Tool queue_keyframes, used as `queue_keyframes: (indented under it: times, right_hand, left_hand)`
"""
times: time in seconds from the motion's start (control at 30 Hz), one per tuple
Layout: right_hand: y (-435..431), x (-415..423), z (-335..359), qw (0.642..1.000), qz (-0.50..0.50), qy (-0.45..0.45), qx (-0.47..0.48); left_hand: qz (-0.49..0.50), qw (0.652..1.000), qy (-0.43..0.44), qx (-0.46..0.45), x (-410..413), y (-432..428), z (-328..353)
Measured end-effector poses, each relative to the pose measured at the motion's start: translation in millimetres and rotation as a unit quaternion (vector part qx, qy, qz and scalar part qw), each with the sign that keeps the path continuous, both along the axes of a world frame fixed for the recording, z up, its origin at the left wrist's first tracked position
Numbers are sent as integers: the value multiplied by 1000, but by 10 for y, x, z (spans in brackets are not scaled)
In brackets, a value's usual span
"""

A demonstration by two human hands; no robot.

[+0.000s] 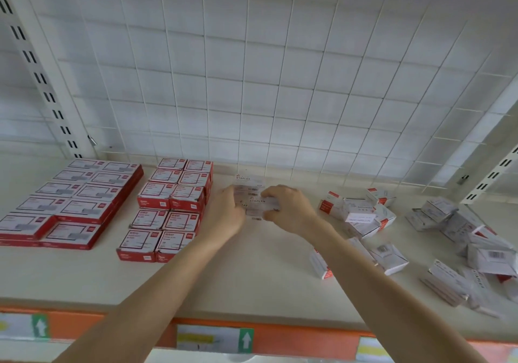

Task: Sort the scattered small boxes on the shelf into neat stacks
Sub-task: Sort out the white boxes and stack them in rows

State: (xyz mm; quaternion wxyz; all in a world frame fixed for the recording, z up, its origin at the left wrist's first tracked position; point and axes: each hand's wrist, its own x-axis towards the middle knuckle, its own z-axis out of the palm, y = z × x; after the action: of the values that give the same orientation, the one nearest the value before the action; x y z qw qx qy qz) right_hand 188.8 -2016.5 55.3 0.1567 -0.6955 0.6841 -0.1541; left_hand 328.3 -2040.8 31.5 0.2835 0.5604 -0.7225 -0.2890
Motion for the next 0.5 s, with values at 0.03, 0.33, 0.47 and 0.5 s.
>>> queue_keyframes:
  times: [0.03,0.33,0.47,0.5]
  right_hand:
    - [-32,42,-15,1000,4,2,0]
    - [-184,58,25,985,-70,-153,41]
    - [-279,55,16,966,-137,-209,67]
    - [-297,66,1,962,-145,-221,71]
  left_hand:
    - [4,1000,12,15,-2,6,38]
    - [50,991,93,84,7,-185,74]
    - [37,984,113,129,-18,-215,93]
    - [31,984,114,133,-21,-217,105]
